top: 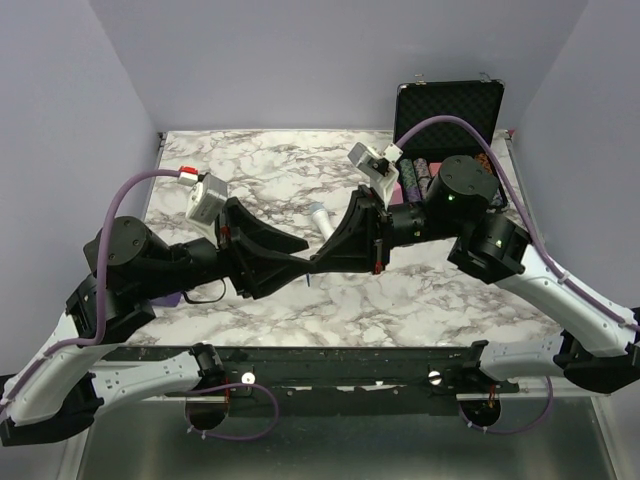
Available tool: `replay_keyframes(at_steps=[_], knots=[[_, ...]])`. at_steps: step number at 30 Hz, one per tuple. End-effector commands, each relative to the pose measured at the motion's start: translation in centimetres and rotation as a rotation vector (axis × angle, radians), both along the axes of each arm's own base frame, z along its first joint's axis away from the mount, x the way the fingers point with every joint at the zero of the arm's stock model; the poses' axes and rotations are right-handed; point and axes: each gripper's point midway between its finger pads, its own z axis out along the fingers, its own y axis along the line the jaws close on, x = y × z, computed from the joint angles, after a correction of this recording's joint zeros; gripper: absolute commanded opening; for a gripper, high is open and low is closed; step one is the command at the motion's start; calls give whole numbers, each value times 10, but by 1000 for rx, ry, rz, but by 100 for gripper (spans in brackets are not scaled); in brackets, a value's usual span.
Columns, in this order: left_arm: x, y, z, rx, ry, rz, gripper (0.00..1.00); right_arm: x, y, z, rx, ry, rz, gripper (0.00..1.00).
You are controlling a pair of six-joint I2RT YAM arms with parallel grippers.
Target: Remove the keys from the keyring
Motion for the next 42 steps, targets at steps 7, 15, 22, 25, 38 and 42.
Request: replay_keyframes(at_steps=[7,15,22,25,38,42], knots=[[-4,5,4,-63,12,1,37,-10,-7,10,43,-18,30,1],[-2,-6,1,-49,24,-24,27,-10,-6,12,49,-16,39,1],[-2,-7,-3,-13,15,-28,0,-9,-8,5,37,-16,22,1],[-3,-8,-16,36,23,-42,0,-6,-9,-1,24,-17,3,1],[-25,-21,-74,234,96,-213,0,-6,-13,-23,-45,-6,-17,1],[-15,-29,-68,151,119,-168,0,2,-13,-19,-9,3,-77,1]])
